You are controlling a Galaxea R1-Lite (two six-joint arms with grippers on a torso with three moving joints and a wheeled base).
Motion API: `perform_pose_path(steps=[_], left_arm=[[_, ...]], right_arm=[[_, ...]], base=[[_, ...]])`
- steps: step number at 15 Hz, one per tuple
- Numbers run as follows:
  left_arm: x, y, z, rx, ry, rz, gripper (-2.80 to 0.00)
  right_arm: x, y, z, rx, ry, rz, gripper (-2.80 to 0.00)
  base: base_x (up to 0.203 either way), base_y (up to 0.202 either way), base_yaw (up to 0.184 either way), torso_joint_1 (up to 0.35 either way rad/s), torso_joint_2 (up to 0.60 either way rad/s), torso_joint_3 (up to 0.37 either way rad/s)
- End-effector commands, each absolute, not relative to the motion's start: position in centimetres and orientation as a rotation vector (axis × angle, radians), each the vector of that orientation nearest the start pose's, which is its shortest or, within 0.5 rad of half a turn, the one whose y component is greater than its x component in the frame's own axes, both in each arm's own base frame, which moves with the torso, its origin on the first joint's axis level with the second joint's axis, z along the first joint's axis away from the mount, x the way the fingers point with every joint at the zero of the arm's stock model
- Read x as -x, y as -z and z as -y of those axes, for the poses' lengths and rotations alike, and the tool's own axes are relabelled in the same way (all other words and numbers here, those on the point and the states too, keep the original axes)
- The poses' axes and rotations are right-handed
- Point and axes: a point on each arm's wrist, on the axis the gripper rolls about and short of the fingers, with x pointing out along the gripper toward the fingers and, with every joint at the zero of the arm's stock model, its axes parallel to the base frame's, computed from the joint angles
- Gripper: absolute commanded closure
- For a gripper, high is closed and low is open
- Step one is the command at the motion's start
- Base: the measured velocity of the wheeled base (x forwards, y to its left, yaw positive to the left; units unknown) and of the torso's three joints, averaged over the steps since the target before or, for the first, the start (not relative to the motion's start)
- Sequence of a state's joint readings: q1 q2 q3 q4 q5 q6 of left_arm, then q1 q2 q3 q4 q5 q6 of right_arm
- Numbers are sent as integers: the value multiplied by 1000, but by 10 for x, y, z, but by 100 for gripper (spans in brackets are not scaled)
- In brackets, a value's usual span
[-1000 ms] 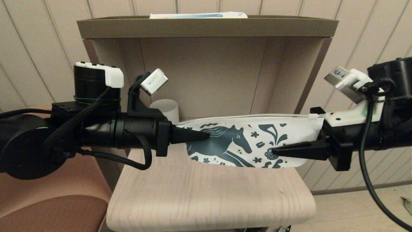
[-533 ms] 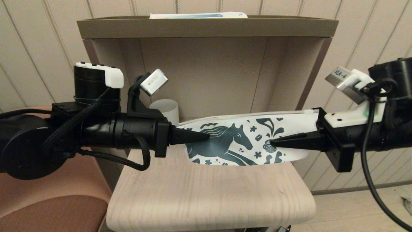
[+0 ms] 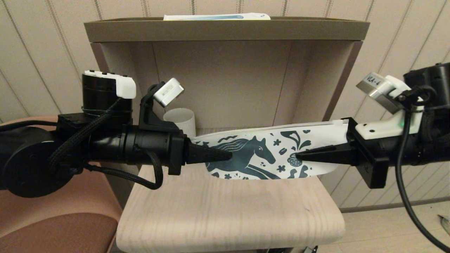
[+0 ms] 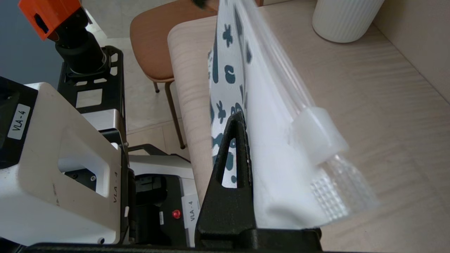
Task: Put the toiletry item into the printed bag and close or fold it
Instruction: Hand it to the other hand, then close the strorage bag and place it on the desk
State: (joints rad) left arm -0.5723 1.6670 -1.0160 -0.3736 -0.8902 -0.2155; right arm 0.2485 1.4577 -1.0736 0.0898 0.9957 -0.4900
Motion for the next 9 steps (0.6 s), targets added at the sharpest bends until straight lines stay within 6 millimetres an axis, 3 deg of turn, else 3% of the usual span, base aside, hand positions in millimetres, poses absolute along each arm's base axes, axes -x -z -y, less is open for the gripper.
perform_pose_path(steps=[1, 9], left_arm=[[-244, -230, 178, 222, 1431, -445, -280], [-231, -258, 165, 209, 1437, -335, -280]], right_arm=[[-227, -260, -77, 232, -1303, -161, 0], [-221, -251, -83, 207, -1344, -227, 0]], base=[[0, 0, 0, 0, 0, 0], [0, 0, 0, 0, 0, 0]])
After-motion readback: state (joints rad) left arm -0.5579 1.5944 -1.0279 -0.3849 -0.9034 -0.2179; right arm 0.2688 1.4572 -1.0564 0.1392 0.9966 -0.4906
